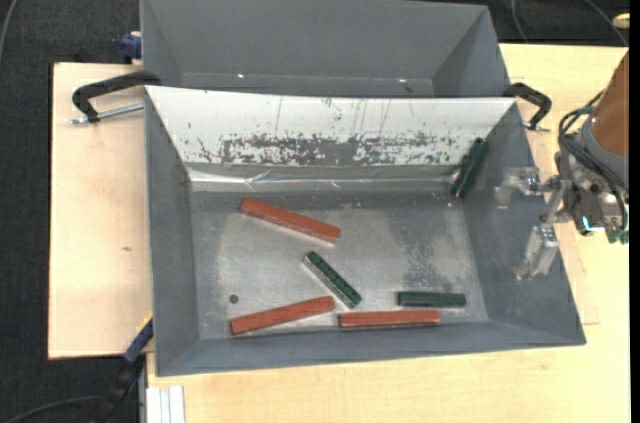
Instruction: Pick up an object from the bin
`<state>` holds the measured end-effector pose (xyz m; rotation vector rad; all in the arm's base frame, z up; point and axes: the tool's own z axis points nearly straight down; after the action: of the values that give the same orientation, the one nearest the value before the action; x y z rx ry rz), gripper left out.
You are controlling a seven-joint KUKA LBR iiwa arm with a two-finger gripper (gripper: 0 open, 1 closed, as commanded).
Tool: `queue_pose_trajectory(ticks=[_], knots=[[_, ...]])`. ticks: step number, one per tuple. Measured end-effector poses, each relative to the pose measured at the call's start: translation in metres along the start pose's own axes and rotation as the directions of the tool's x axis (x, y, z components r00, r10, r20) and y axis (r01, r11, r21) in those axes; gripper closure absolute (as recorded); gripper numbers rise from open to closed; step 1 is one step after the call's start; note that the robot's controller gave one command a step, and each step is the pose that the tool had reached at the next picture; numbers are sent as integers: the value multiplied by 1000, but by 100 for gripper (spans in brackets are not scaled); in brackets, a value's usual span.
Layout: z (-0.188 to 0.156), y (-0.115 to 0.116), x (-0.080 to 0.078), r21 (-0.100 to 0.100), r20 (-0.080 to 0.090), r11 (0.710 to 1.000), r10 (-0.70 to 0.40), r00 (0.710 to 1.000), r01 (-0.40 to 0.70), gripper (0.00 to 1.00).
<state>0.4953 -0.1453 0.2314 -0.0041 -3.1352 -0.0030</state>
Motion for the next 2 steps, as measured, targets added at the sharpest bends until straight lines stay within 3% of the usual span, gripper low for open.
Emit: queue_pose_trajectory(ticks=[1, 2], knots=[[165, 82, -7, -2, -1, 1000, -23, 1000, 23, 0], [130, 177, -18, -1, 15, 988, -155, 988, 155, 0]])
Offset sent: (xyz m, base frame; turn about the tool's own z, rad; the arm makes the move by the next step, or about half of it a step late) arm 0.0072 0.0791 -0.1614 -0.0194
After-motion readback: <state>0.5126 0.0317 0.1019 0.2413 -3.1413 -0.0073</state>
